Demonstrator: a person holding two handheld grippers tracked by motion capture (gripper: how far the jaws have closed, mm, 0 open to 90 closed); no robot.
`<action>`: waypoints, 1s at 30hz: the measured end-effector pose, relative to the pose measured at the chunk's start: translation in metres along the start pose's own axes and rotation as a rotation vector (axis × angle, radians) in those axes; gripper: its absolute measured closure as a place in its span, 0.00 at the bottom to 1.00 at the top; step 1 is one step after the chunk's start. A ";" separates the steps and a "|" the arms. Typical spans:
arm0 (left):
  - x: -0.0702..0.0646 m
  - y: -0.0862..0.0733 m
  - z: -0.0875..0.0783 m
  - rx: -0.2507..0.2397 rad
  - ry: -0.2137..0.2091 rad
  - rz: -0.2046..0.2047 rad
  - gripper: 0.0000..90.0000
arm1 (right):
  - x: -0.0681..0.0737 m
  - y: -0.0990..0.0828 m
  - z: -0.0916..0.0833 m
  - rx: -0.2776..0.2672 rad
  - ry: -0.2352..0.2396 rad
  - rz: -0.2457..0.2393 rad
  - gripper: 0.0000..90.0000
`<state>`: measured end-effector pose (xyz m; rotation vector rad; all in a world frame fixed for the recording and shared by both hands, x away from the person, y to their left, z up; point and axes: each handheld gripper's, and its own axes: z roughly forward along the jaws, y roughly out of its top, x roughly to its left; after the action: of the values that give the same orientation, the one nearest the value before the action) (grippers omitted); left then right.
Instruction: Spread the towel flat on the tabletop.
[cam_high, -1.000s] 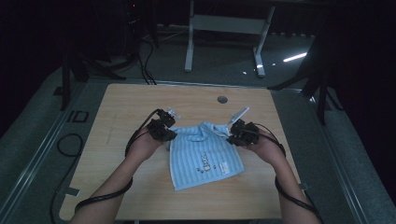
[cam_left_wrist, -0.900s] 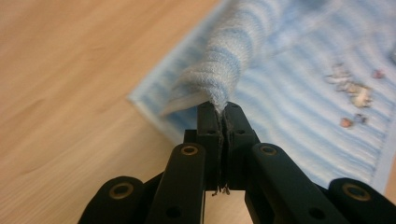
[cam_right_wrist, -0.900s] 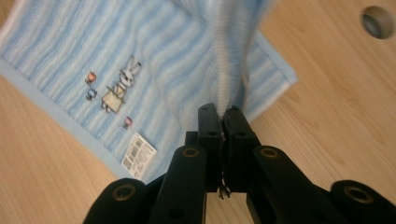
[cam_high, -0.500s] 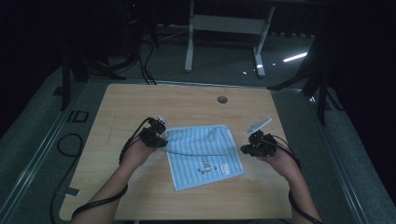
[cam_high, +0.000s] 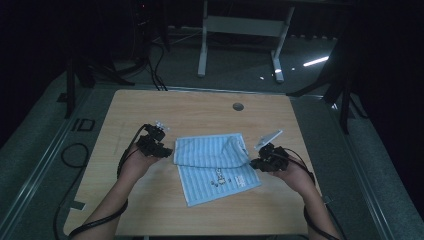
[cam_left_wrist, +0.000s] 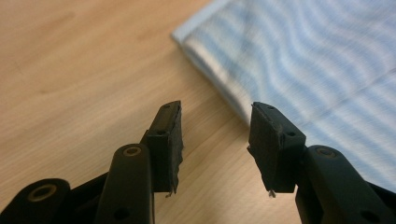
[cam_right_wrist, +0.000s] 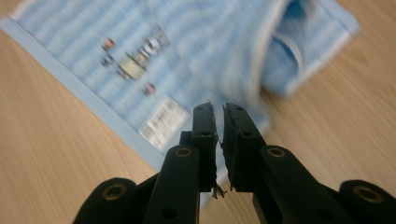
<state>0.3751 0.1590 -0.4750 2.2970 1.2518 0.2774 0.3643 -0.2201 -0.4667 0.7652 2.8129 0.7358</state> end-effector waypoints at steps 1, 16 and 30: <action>-0.005 0.001 0.000 -0.003 -0.017 0.016 0.60 | 0.002 0.004 0.002 -0.006 0.000 -0.010 0.92; -0.019 0.015 0.068 0.091 -0.032 0.066 0.60 | -0.020 0.019 0.074 0.125 -0.078 0.045 0.92; -0.010 0.057 0.099 0.077 0.007 0.087 0.60 | -0.046 0.018 0.075 0.101 -0.087 0.127 0.92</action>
<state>0.4517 0.0922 -0.5291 2.4219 1.1871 0.2721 0.4308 -0.1983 -0.5225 0.9756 2.7605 0.5665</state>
